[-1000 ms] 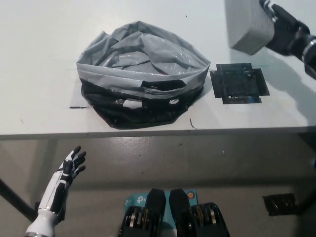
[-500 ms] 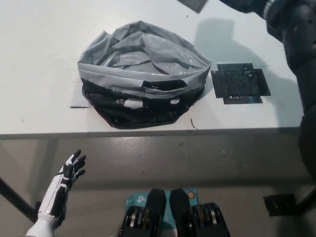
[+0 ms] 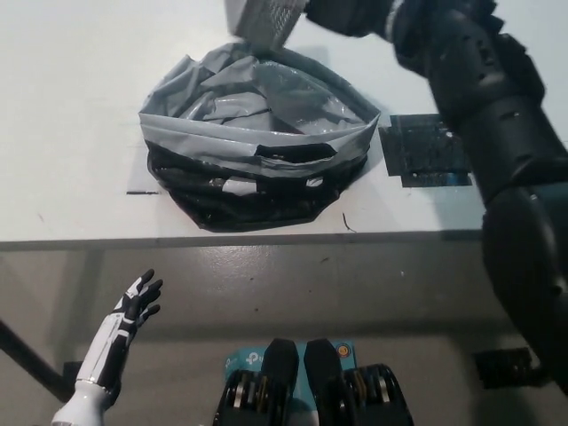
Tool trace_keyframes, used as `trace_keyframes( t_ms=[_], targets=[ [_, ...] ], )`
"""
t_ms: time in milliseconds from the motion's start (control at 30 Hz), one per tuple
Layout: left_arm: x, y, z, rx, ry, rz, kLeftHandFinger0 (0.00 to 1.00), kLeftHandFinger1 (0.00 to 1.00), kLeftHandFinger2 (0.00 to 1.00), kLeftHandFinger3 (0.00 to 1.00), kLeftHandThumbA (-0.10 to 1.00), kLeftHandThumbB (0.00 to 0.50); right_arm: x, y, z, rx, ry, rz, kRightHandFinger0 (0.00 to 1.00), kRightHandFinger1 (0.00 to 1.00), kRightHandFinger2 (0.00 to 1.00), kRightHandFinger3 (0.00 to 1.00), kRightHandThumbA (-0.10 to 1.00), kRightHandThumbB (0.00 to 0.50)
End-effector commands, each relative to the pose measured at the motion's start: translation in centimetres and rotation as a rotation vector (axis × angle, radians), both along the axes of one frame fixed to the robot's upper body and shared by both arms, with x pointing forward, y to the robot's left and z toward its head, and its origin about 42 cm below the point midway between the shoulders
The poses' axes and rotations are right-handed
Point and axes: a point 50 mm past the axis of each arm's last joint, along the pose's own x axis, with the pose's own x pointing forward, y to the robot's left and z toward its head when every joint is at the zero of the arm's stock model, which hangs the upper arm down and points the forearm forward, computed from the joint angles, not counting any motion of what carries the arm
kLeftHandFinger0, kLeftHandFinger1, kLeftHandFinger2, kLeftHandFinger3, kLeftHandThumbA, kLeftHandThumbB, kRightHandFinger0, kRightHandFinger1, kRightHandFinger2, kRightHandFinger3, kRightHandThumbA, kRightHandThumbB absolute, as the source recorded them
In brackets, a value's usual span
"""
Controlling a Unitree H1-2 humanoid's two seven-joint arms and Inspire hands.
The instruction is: Use the right hand to pick up a small rectangular container and put it into a plastic bag and lift the bag
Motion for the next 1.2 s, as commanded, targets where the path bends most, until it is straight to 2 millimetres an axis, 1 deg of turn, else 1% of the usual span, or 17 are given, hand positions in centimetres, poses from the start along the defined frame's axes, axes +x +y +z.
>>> trace_keyframes(
  t_ms=[0,67,167,200,267,300,333,400,567,700,800,900,1000,1033,1067,1100,1167],
  targets=[
    [0.6,0.2,1.5,0.042,-0.074,-0.020,1.00,1.00,1.00,1.00,1.00,0.225,-0.5,2.1,3.6,-0.143,-0.118,0.042,0.00,0.28,0.62,0.67,-0.10,0.112],
    [0.7,0.1,1.6,0.044,-0.074,-0.021,1.00,1.00,1.00,1.00,1.00,0.226,-0.6,2.6,2.7,-0.170,-0.107,0.051,0.00,0.27,0.64,0.93,-0.10,0.141],
    [0.8,0.0,1.7,0.044,-0.074,-0.024,1.00,1.00,1.00,1.00,1.00,0.222,-0.7,3.1,1.7,-0.217,-0.097,0.063,0.00,0.25,0.68,1.00,-0.10,0.173],
    [0.8,0.0,1.8,0.043,-0.076,-0.025,1.00,1.00,1.00,1.00,1.00,0.215,-0.7,3.2,1.4,-0.245,-0.097,0.070,0.00,0.25,0.67,0.91,-0.10,0.183],
    [0.9,0.0,1.9,0.047,-0.080,-0.032,1.00,1.00,1.00,1.00,1.00,0.203,-0.9,3.6,0.8,-0.293,-0.103,0.084,0.00,0.26,0.69,0.94,-0.10,0.198],
    [0.9,0.0,1.8,0.048,-0.080,-0.033,1.00,1.00,1.00,1.00,1.00,0.202,-0.9,3.7,0.7,-0.312,-0.115,0.089,0.00,0.28,0.70,0.81,-0.10,0.191],
    [1.0,0.0,1.8,0.050,-0.081,-0.033,1.00,1.00,1.00,1.00,1.00,0.195,-1.0,3.9,0.6,-0.333,-0.120,0.090,0.00,0.29,0.71,0.86,-0.10,0.211],
    [1.0,0.0,1.8,0.054,-0.084,-0.034,1.00,1.00,1.00,1.00,1.00,0.193,-1.2,4.3,0.2,-0.394,-0.139,0.099,0.00,0.30,0.73,0.73,-0.10,0.189],
    [1.2,0.0,1.9,0.069,-0.084,-0.041,1.00,1.00,1.00,1.00,1.00,0.195,-1.2,4.1,0.1,-0.493,-0.164,0.130,0.00,0.30,0.75,0.73,-0.10,0.167],
    [1.3,0.0,2.1,0.083,-0.088,-0.047,1.00,1.00,1.00,1.00,1.00,0.193,-1.3,3.7,-0.4,-0.567,-0.201,0.157,0.00,0.29,0.73,0.64,-0.10,0.161],
    [1.4,-0.1,2.4,0.092,-0.089,-0.052,1.00,1.00,1.00,1.00,1.00,0.199,-1.4,3.3,-0.6,-0.708,-0.282,0.189,0.00,0.31,0.75,0.36,-0.06,0.153],
    [1.5,-0.1,2.5,0.096,-0.090,-0.056,1.00,1.00,1.00,1.00,1.00,0.200,-1.4,3.1,-0.6,-0.743,-0.294,0.201,0.00,0.33,0.75,0.28,-0.08,0.158],
    [1.7,-0.2,2.5,0.092,-0.095,-0.063,1.00,1.00,1.00,1.00,1.00,0.193,-1.5,2.8,-0.4,-0.831,-0.367,0.229,0.00,0.32,0.70,0.35,0.00,0.144],
    [1.7,-0.2,2.5,0.093,-0.095,-0.063,1.00,1.00,1.00,1.00,1.00,0.199,-1.5,2.7,-0.2,-0.895,-0.407,0.229,0.01,0.33,0.69,0.62,0.06,0.170],
    [1.7,-0.2,2.5,0.093,-0.095,-0.063,1.00,1.00,1.00,1.00,1.00,0.199,-1.5,2.7,-0.2,-0.895,-0.407,0.229,0.01,0.33,0.69,0.62,0.06,0.170],
    [1.8,-0.2,2.6,0.098,-0.093,-0.064,1.00,1.00,1.00,1.00,1.00,0.212,-1.6,2.7,0.2,-1.025,-0.491,0.235,0.00,0.15,0.48,0.63,0.11,0.175],
    [1.9,-0.2,2.6,0.101,-0.092,-0.065,1.00,1.00,1.00,1.00,1.00,0.216,-1.6,2.7,0.4,-1.116,-0.562,0.242,0.00,0.12,0.44,0.47,0.10,0.186]
  ],
)
